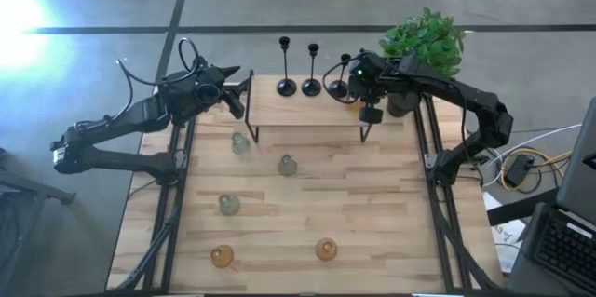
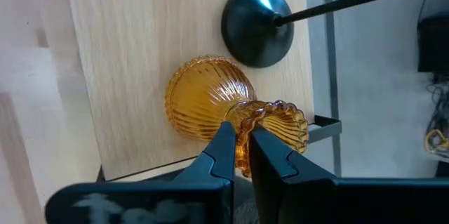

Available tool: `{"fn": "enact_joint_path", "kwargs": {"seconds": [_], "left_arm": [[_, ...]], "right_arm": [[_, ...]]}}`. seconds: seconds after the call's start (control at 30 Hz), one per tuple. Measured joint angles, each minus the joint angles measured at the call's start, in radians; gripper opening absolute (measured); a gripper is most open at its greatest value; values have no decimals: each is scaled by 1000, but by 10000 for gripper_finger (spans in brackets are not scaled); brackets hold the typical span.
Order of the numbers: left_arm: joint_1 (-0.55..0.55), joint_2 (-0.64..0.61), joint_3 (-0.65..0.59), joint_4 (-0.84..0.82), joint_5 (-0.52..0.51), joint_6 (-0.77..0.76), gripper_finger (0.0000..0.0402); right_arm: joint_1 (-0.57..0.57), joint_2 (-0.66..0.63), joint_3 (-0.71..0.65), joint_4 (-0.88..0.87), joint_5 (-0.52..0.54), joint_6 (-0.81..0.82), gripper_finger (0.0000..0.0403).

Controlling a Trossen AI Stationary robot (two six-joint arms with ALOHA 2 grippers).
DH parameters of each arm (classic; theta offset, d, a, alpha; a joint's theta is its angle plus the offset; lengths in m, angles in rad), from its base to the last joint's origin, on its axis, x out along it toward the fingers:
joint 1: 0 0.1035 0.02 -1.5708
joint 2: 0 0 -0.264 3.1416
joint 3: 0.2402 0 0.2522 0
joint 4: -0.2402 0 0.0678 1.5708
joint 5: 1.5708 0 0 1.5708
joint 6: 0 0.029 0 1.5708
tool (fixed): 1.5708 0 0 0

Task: Pick & Place candle stick holders
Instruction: Put the top right yellow candle holder on the shelf

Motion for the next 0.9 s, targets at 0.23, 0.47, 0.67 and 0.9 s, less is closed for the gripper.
{"fn": "enact_joint_path", "kwargs": {"seconds": [0.23,0.47,0.67,0.9], "left_arm": [[0,0,0,0,0,0,213],[0,0,0,0,0,0,213],[0,0,0,0,0,0,213],[0,0,0,0,0,0,213]], "right_arm": [[-7,25,1,9,8,-30,13],[-8,39,0,41,8,-33,13],[-14,42,-1,73,4,-42,13],[-25,42,-1,78,0,-45,13]]}}
